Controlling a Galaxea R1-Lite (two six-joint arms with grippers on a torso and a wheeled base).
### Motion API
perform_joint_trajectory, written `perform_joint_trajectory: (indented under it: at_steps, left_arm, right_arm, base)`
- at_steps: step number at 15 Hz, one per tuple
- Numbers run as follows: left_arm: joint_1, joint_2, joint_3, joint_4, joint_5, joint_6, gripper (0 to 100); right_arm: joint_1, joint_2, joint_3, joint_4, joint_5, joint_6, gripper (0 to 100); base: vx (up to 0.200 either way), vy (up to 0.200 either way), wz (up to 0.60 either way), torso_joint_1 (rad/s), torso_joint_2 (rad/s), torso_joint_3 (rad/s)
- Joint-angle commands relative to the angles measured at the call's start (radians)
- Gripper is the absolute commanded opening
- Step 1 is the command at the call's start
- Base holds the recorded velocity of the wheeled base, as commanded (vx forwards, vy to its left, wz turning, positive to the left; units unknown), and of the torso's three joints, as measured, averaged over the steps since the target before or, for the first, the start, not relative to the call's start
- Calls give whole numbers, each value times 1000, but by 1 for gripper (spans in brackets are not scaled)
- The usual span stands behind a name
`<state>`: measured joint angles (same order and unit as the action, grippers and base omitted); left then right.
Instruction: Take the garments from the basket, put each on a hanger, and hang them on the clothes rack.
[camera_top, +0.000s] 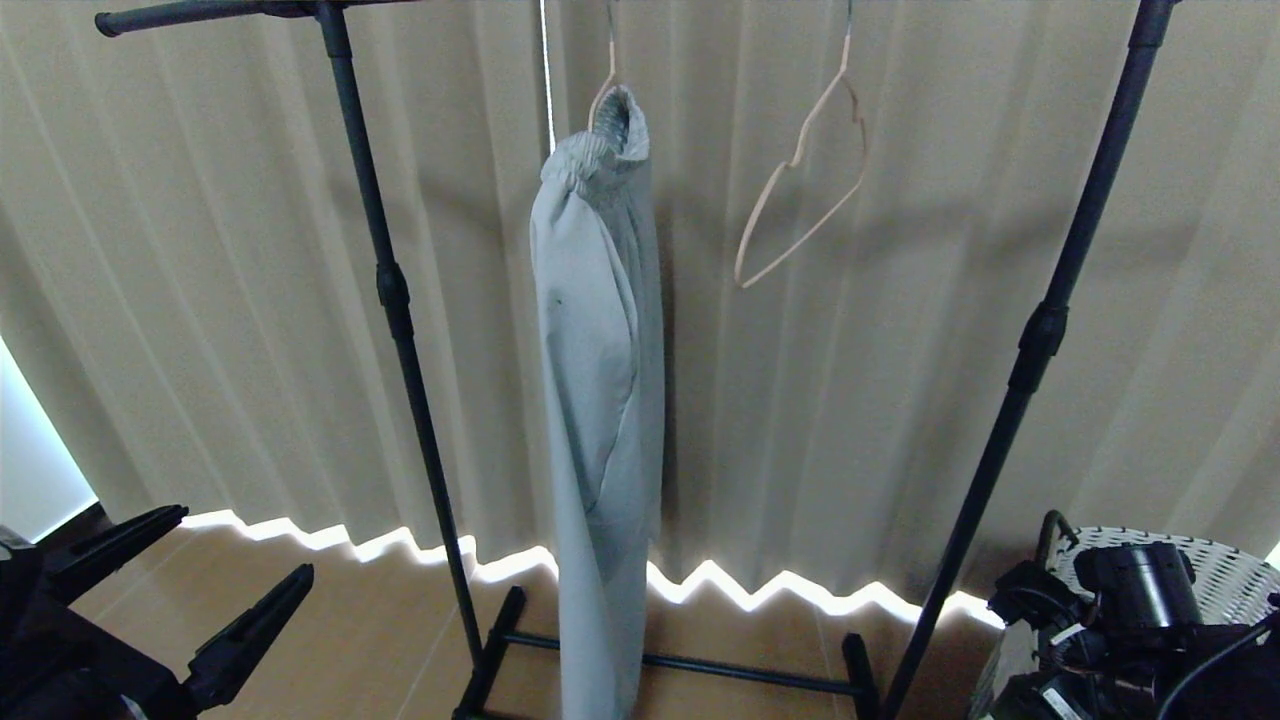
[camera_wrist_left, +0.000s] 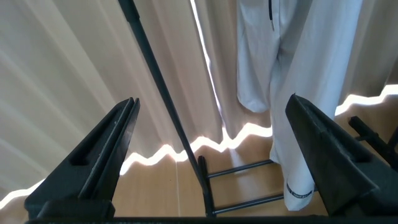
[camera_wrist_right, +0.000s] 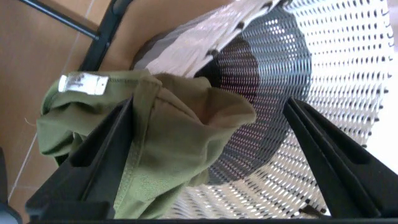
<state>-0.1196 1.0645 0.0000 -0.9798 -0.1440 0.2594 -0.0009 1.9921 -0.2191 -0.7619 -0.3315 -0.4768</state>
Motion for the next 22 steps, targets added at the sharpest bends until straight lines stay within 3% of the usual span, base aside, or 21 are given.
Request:
perform_joint_trajectory:
  at_steps: [1, 2, 11, 15, 22]
  left_arm:
    - [0, -3, 0, 0, 0, 0, 100]
    - [0, -3, 0, 0, 0, 0, 100]
    - [0, -3, 0, 0, 0, 0, 100]
    - [-2, -18, 0, 0, 0, 0, 100]
    - [0, -21, 0, 0, 0, 0, 100]
  right_arm:
    - [-4, -6, 3, 0, 0, 0, 100]
    - [-4, -9, 3, 0, 0, 0, 0]
    - [-4, -191, 63, -2, 3, 1, 0]
    - [-5, -408, 83, 0, 31, 12, 0]
    - [-5, -656, -25, 0, 106, 44, 0]
  base:
    - [0, 0, 0, 0, 0, 0]
    - [0, 0, 0, 0, 0, 0]
    - [0, 0, 0, 0, 0, 0]
    - [0, 0, 0, 0, 0, 0]
    - [0, 0, 0, 0, 0, 0]
